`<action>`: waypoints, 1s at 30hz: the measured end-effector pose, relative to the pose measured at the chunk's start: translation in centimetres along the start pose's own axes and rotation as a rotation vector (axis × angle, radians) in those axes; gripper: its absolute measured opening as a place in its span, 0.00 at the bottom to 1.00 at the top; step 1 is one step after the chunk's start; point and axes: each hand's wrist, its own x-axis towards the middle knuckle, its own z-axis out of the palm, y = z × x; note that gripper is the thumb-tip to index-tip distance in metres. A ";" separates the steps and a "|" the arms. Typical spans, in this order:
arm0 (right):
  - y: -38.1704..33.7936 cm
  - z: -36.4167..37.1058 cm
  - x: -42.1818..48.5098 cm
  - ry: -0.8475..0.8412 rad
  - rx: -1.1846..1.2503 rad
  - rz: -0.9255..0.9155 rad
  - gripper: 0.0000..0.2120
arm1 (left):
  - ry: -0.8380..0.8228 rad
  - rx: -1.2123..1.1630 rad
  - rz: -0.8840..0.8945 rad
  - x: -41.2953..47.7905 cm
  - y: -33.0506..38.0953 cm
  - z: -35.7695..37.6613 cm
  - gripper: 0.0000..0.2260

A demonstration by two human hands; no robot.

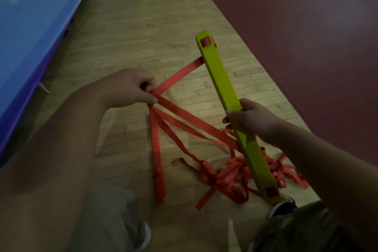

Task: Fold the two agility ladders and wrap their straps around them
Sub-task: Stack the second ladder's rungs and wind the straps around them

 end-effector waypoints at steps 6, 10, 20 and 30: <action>0.2 -0.1 -0.2 -0.016 0.011 0.007 0.11 | 0.061 -0.032 -0.015 -0.3 1.4 0.1 0.15; 0.1 0.0 -0.2 -0.002 -0.008 -0.007 0.11 | 0.032 -0.077 -0.030 0.1 1.3 0.7 0.08; 0.2 -0.1 0.1 -0.005 0.033 -0.025 0.11 | 0.096 -0.155 0.014 0.6 1.7 1.5 0.04; 0.4 -0.1 0.4 -0.015 -0.025 -0.018 0.11 | 0.161 -0.207 -0.026 1.2 1.5 1.2 0.07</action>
